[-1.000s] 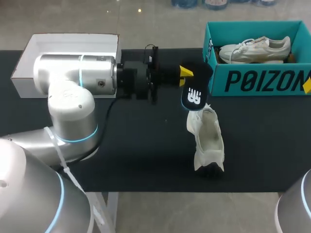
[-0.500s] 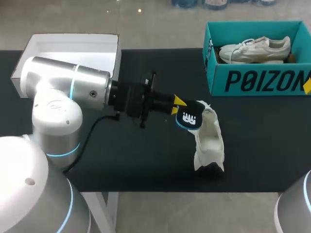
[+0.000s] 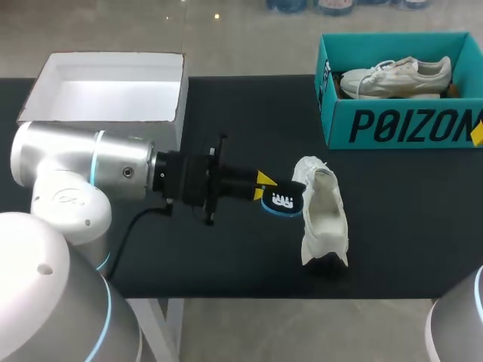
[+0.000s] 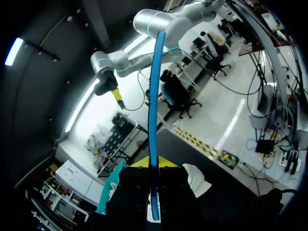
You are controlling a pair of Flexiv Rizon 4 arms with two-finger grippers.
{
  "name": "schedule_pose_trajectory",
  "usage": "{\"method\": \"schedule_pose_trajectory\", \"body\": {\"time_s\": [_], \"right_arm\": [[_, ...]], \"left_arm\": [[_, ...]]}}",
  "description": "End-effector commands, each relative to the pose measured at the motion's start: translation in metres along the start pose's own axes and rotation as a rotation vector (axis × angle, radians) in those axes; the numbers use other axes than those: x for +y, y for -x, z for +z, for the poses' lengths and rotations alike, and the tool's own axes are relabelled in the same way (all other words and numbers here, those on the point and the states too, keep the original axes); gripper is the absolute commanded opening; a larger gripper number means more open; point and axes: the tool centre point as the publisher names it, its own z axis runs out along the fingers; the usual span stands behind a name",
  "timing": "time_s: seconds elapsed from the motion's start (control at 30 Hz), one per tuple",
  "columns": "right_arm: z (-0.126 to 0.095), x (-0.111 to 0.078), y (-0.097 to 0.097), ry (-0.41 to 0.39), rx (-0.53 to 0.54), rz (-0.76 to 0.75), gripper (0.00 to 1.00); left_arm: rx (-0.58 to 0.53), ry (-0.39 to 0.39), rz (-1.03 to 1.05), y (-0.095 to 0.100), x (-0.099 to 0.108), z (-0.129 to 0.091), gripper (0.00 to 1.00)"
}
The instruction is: Take the shoe out of the shoebox, open the shoe tongue, remove and reinsert the insole, then place the shoe into the shoebox
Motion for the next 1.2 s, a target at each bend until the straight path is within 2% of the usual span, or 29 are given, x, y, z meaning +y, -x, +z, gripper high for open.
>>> {"method": "schedule_pose_trajectory", "body": {"time_s": [0.03,0.37,0.43,0.67,0.83,0.93,1.2], "right_arm": [[0.000,0.003,0.000,-0.006,0.000,0.001,1.00],[0.000,0.003,0.000,-0.006,0.000,0.001,1.00],[0.000,0.003,0.000,-0.006,0.000,0.001,1.00],[0.000,0.003,0.000,-0.006,0.000,0.001,1.00],[0.000,0.003,0.000,-0.006,0.000,0.001,1.00],[0.000,0.003,0.000,-0.006,0.000,0.001,1.00],[0.000,0.003,0.000,-0.006,0.000,0.001,1.00]], "left_arm": [[-0.001,0.002,0.001,-0.001,-0.001,0.000,0.00],[-0.001,0.002,0.001,-0.001,-0.001,0.000,0.00],[0.011,-0.022,-0.007,-0.006,-0.005,0.005,0.00],[0.058,-0.086,-0.014,-0.029,-0.016,0.033,0.00],[0.076,-0.122,-0.012,-0.039,-0.015,0.052,0.00],[0.081,-0.152,-0.021,-0.043,-0.012,0.067,0.00],[0.123,-0.162,-0.004,-0.046,0.009,0.103,0.00]]}}
